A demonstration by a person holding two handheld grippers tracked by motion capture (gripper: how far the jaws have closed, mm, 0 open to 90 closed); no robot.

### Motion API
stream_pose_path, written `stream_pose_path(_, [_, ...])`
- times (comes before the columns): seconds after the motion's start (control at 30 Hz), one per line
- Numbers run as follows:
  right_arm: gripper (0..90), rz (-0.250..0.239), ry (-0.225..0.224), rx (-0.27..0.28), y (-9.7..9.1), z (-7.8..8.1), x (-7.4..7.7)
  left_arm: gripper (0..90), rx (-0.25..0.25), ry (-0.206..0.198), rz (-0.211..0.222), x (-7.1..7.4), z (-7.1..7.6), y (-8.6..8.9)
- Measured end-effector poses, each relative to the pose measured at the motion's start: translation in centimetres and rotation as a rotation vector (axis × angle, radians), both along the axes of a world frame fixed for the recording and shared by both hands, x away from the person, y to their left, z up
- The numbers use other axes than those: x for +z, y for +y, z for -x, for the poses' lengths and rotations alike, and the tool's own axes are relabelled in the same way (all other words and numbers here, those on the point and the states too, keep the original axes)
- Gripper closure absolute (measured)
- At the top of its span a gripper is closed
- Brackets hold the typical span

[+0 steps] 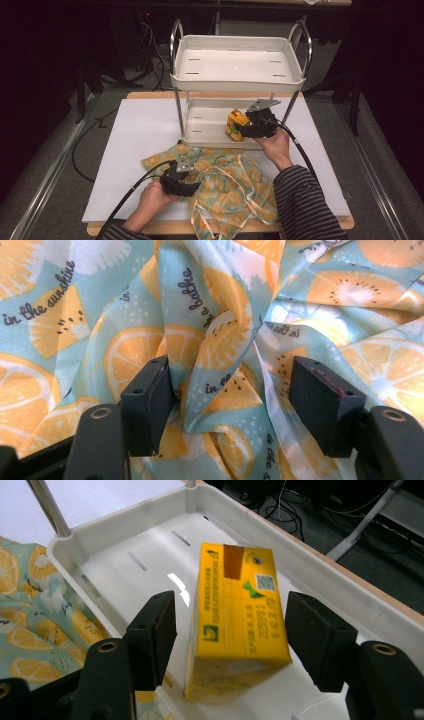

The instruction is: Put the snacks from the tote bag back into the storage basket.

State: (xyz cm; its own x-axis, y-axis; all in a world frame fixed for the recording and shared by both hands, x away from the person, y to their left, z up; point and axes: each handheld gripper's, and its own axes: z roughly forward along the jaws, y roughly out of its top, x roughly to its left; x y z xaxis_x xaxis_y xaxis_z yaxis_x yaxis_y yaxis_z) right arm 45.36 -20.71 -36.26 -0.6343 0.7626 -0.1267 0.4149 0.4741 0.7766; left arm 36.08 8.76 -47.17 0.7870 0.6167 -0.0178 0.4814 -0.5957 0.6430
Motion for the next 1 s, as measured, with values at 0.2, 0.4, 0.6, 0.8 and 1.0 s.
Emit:
stream_pose_path(0.2, [38.6, 0.005, 0.004, -0.009, -0.5, 0.6, 0.5, 35.0, 0.000, -0.001, 0.000, 0.0, 0.0, 0.0])
stream_pose_path(0.4, [38.5, 0.006, 0.000, 0.005, -0.6, 1.1, 0.8, 34.9, 0.001, -0.001, -0.003, 0.0, 0.0, 0.0])
stream_pose_path(0.6, [39.1, 0.013, -0.010, 0.015, -0.8, 1.7, 1.1, 34.9, 0.002, -0.003, -0.003, 0.0, 0.0, 0.0])
stream_pose_path(0.8, [39.3, 0.002, -0.010, 0.005, -1.8, 2.4, 1.1, 34.9, 0.001, -0.002, -0.003, 0.0, 0.0, 0.0])
stream_pose_path(1.0, [39.3, -0.002, -0.021, 0.017, -2.0, 3.0, 1.5, 34.8, 0.001, -0.001, -0.003, 0.0, 0.0, 0.0])
